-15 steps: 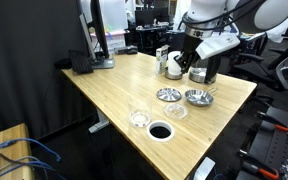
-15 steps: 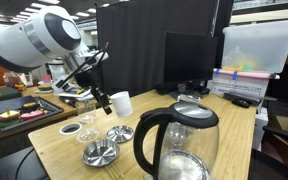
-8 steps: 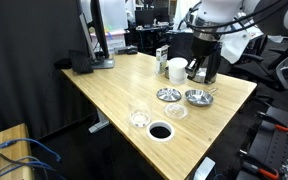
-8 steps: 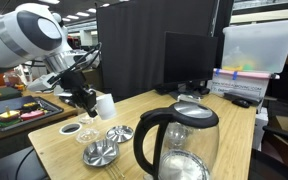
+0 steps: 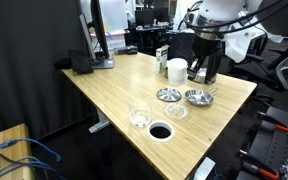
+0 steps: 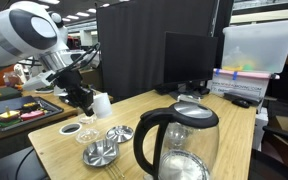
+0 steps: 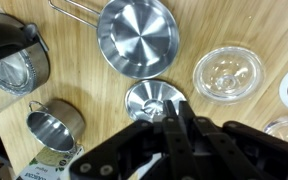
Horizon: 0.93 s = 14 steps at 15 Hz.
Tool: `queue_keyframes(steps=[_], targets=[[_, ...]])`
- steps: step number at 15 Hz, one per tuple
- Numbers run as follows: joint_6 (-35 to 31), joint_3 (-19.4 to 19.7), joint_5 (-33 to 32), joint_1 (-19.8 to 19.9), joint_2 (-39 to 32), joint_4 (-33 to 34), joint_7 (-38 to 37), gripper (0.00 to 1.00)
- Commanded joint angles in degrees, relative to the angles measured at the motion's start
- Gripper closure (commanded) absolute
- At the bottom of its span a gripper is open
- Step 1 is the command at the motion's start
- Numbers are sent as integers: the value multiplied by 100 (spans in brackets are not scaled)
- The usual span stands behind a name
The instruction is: Pour the contents of the white cup into the glass cup
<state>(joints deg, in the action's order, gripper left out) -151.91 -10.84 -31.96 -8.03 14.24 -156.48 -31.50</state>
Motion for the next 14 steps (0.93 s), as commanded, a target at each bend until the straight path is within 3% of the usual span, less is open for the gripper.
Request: queue_keyframes(steps=[1,3,4,8,14], targets=[[-18,-232,122,213,20,-8,91,91],[-18,-233,121,213,20,-8,91,91],[23,-263,82,200,11,49,118,98],[374,-548,160,26,-134,418,475,98],[1530,-1016,-162,-208,-489,1109,1060,98]])
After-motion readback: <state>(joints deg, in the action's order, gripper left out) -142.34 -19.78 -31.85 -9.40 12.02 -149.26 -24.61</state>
